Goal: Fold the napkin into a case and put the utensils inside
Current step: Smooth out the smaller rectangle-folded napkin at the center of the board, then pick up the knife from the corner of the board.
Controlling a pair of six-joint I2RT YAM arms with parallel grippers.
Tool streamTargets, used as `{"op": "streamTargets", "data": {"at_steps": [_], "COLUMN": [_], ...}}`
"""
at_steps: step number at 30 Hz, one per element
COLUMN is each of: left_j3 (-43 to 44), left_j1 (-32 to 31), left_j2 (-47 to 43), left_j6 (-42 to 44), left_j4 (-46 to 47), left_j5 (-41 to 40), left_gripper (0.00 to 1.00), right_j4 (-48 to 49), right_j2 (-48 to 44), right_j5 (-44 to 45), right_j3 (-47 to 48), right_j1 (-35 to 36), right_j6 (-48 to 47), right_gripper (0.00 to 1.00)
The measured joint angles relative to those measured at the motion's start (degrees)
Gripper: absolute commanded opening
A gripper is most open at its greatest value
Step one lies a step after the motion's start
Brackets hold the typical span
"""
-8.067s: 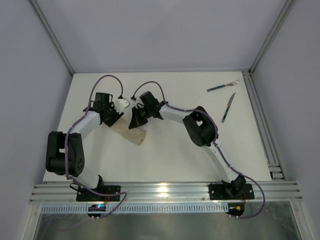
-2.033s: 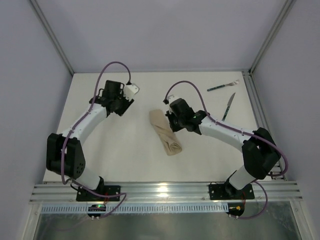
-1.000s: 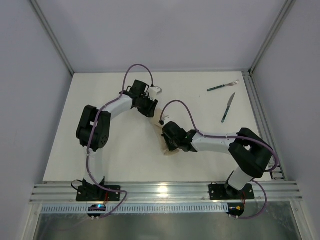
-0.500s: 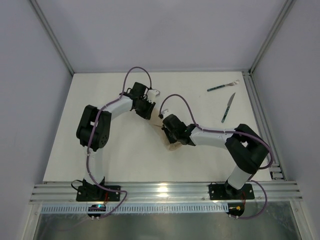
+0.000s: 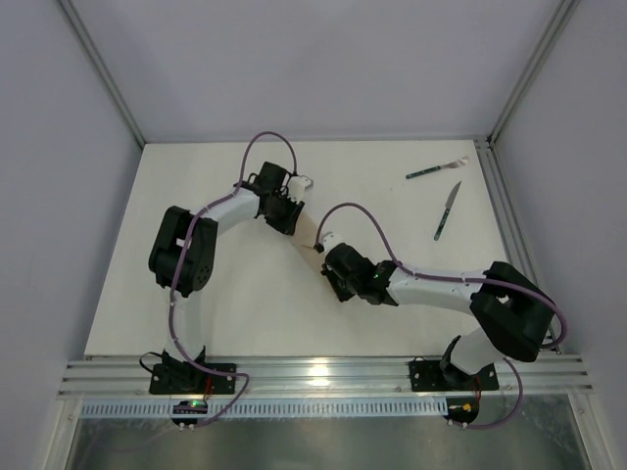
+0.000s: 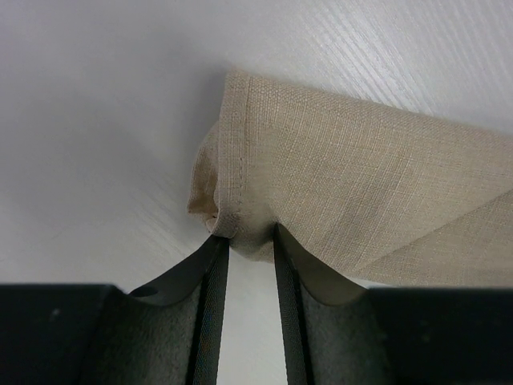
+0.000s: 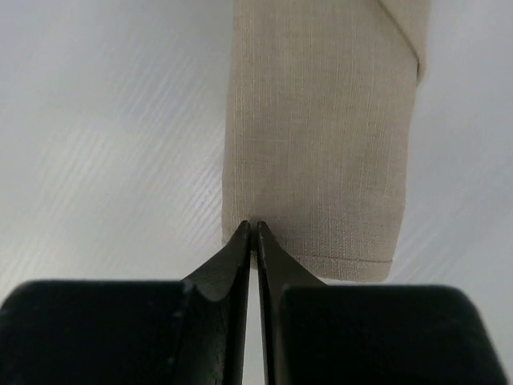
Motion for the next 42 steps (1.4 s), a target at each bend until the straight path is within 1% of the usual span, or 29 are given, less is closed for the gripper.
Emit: {"op": "streamTargets", "data": {"at_steps": [3,8,11,12,14,15,17,18,19,20,22,24,25,26,27,31,34,36,37,40,42], "left_j3": [-0.3,-1.0,-1.5,-1.7,-2.1,-2.1,-2.3,-2.4,-2.7,-3.0,-3.4,-3.5,-3.5,-3.6,-3.5,-3.5,-4.1,-5.6,-6.3,-8.2,-8.9], "left_j1": [0.0,0.0,0.0,-0.1,-0.1,-0.1,-0.1,-0.1,-0.1,-0.1,-0.1,-0.1,-0.1,-0.1,-0.1,-0.1,0.0,0.3,0.8,3.3,6.3], "left_j2": [-0.2,-0.7,-1.2,-1.4,-1.9,-2.0,-2.3,-2.6,-3.0,-3.6,-5.2,-7.4,-8.7,-9.7,-11.0,-16.0,-20.6,-24.9,-27.0,-34.7,-39.5], "left_j6": [0.0,0.0,0.1,0.1,0.1,0.1,0.1,0.1,0.1,0.1,0.1,0.2,0.2,0.2,0.2,0.5,1.5,2.1,2.3,3.0,3.1], "left_j4": [-0.1,0.2,0.2,0.2,0.1,0.0,0.0,0.0,0.0,0.0,-0.3,-0.5,-0.6,-0.7,-0.8,-2.1,-3.6,-4.3,-4.7,-6.5,-7.1], "left_j5": [0.0,-0.8,-1.9,-2.3,-3.2,-3.6,-4.3,-4.7,-5.1,-5.5,-6.2,-6.7,-7.1,-7.3,-7.6,-9.4,-11.3,-12.2,-12.4,-12.5,-12.6], "left_gripper": [0.33,0.38,0.46,0.48,0.49,0.51,0.56,0.57,0.59,0.6,0.63,0.64,0.65,0.65,0.65,0.67,0.73,0.8,0.81,0.89,0.91], "right_j4": [0.4,1.7,1.1,0.5,-1.2,-2.6,-5.4,-6.9,-8.6,-9.6,-11.2,-12.2,-12.8,-13.2,-13.5,-13.1,-9.8,-7.4,-6.7,-5.5,-5.5], "right_j2": [1.0,1.9,1.8,1.6,0.6,-0.2,-2.2,-3.5,-4.8,-6.0,-8.8,-11.4,-12.5,-13.2,-13.9,-16.3,-17.9,-18.1,-17.9,-16.6,-15.3], "right_j5": [-0.2,-0.1,0.1,0.2,0.8,1.2,1.6,1.8,2.0,2.1,2.5,3.2,3.7,4.1,4.6,4.9,5.4,6.9,7.7,9.2,9.0], "right_j3": [-2.1,-2.1,-1.8,-1.6,-1.2,-0.8,0.5,1.7,3.4,5.2,9.4,13.2,15.1,16.3,17.3,18.1,16.7,16.1,16.1,16.7,17.5], "right_j1": [-0.1,-0.2,-0.2,-0.2,-0.2,-0.2,-0.2,-0.2,-0.2,-0.2,-0.2,-0.2,-0.2,-0.3,-0.6,-3.6,-8.2,-11.1,-12.4,-16.7,-20.5], "right_j6": [1.6,2.9,3.0,2.9,2.6,2.3,1.4,1.0,0.4,0.0,-1.5,-2.9,-3.6,-4.2,-4.5,-6.0,-5.7,-4.5,-4.0,-2.5,-1.4], "right_gripper": [0.09,0.09,0.11,0.16,0.22,0.29,0.36,0.4,0.5,0.53,0.65,0.74,0.82,0.93,0.98,0.99,0.99,0.99,0.99,0.99,0.99]}}
